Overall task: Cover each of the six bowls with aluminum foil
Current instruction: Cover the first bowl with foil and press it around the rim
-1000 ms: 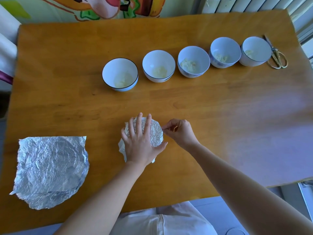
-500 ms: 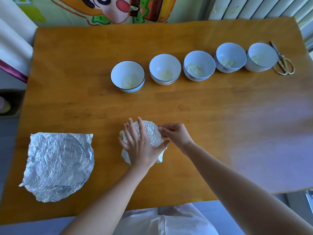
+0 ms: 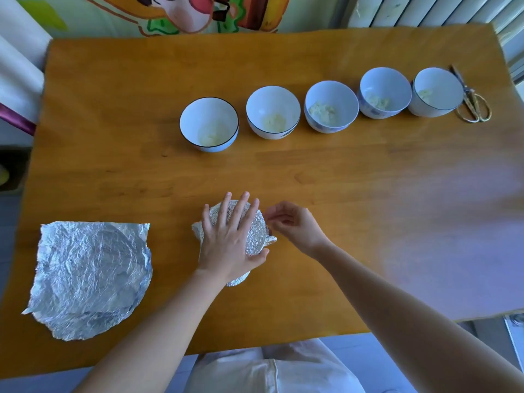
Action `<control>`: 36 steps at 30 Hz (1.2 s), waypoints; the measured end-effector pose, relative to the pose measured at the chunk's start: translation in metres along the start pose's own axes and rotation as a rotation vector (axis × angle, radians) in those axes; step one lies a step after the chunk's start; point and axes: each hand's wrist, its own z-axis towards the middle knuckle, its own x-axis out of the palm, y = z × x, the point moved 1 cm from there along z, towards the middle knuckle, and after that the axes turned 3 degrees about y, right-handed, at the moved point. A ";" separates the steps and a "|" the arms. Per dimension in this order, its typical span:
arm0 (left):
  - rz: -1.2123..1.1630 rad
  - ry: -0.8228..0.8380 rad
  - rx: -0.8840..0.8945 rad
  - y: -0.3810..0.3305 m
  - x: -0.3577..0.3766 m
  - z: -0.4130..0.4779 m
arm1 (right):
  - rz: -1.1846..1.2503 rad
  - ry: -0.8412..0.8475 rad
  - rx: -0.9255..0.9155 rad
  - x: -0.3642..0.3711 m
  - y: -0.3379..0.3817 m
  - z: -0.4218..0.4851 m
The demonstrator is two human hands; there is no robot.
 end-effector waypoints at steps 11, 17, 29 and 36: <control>-0.002 -0.004 -0.019 -0.002 -0.004 0.000 | -0.305 0.128 -0.198 -0.007 -0.011 -0.015; 0.005 0.000 -0.015 -0.001 -0.003 0.001 | -0.299 0.037 -0.233 -0.002 -0.011 -0.012; 0.013 -0.004 -0.022 -0.001 -0.001 0.001 | -0.044 0.147 0.047 -0.005 -0.006 -0.006; 0.027 0.006 -0.033 -0.001 -0.001 0.001 | 0.069 0.126 0.282 -0.002 0.000 -0.001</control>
